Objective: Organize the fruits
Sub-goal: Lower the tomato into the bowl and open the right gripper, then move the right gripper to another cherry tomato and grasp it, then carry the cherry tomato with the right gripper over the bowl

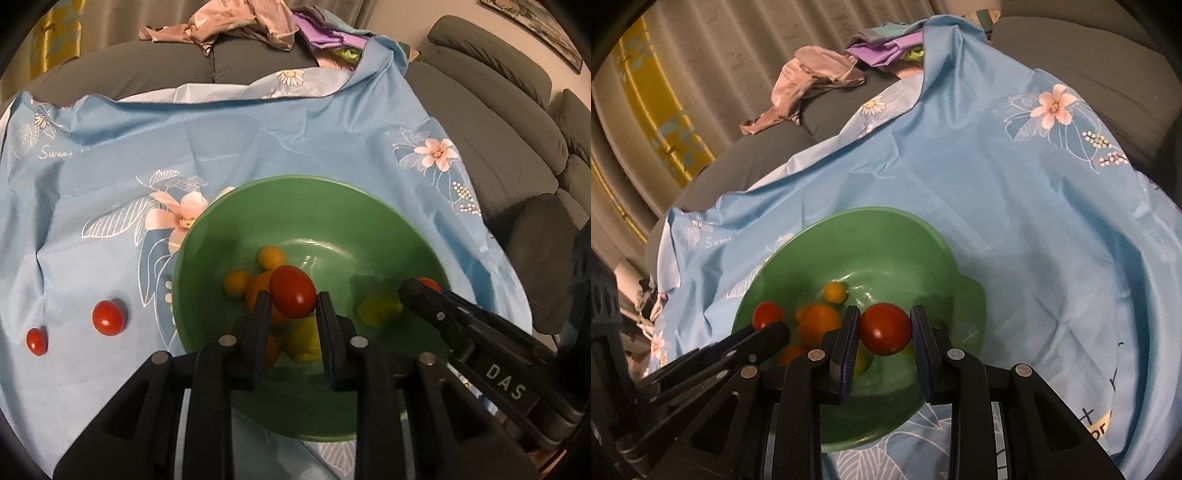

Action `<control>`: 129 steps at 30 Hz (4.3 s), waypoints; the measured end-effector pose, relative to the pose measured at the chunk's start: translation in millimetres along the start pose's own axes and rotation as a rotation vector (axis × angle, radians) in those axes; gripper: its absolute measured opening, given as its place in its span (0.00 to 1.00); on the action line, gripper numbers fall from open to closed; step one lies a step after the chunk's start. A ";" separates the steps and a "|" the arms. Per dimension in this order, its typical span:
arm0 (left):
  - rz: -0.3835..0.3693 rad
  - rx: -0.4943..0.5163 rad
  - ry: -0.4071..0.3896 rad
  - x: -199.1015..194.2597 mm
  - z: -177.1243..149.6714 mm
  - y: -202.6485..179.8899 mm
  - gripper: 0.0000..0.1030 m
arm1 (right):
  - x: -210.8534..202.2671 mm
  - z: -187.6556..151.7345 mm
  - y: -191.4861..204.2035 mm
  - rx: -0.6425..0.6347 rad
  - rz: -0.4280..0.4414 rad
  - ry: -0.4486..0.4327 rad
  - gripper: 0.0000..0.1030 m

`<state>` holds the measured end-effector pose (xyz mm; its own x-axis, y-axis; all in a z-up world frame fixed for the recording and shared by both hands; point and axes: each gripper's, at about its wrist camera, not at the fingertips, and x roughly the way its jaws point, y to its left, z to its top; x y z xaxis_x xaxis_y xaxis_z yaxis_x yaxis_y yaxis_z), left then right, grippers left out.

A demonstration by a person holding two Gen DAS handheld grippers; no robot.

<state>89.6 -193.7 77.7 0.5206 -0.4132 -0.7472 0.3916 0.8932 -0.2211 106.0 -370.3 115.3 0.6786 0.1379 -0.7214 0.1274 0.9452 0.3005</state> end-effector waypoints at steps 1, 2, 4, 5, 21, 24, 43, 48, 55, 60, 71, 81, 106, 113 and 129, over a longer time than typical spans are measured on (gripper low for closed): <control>0.009 0.007 0.001 1.4 -0.3 0.3 0.24 | 0.5 -0.4 1.1 -0.005 -0.003 0.000 0.29; 0.021 0.013 0.006 3.4 -1.0 0.6 0.24 | 1.0 -0.3 2.0 -0.009 -0.004 0.000 0.29; 0.025 0.014 0.013 5.7 -1.5 1.2 0.24 | 2.7 -0.1 2.8 -0.012 -0.009 0.006 0.29; 0.020 0.009 0.013 5.4 -1.7 1.8 0.24 | 3.1 -0.6 2.5 -0.013 -0.014 0.008 0.29; 0.036 0.012 0.029 3.0 -6.6 -2.5 0.28 | 6.5 -2.9 2.6 -0.015 -0.040 0.001 0.29; 0.040 -0.011 0.000 -12.6 -8.8 2.8 0.43 | 5.0 -3.1 2.8 -0.014 -0.012 0.002 0.34; 0.306 -0.474 -0.157 -94.3 -40.4 158.3 0.68 | -3.1 -10.8 41.1 -0.114 0.054 -0.045 0.47; 0.343 -0.527 -0.140 -93.8 -47.6 181.9 0.68 | -4.0 -16.9 64.7 -0.192 0.059 -0.061 0.47; 0.364 -0.550 -0.114 -87.9 -53.7 202.6 0.67 | -2.7 -29.6 108.2 -0.319 0.108 -0.071 0.47; 0.310 -0.582 -0.102 -82.1 -56.5 215.0 0.65 | 3.8 -28.2 142.0 -0.394 0.138 -0.031 0.47; 0.285 -0.602 -0.053 -59.2 -56.1 228.4 0.51 | 82.5 -18.9 209.8 -0.386 0.194 0.240 0.47; 0.311 -0.617 -0.028 -38.8 -55.6 240.7 0.39 | 123.4 -50.1 218.8 -0.514 0.064 0.268 0.47; 0.364 -0.484 -0.101 -65.1 -54.6 189.1 0.25 | 100.9 -46.7 199.0 -0.418 0.114 0.272 0.32; 0.286 -0.444 -0.209 -104.9 -50.8 161.0 0.25 | 56.2 -35.0 186.6 -0.392 0.155 0.167 0.32; 0.191 -0.313 -0.339 -139.1 -42.7 96.5 0.25 | -19.0 -25.9 111.9 -0.255 0.175 -0.016 0.32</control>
<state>22.5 -42.4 133.6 0.7987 -0.2254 -0.5579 0.0462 0.9474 -0.3167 88.6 -259.5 146.5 0.6859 0.3026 -0.6618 -0.1771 0.9515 0.2516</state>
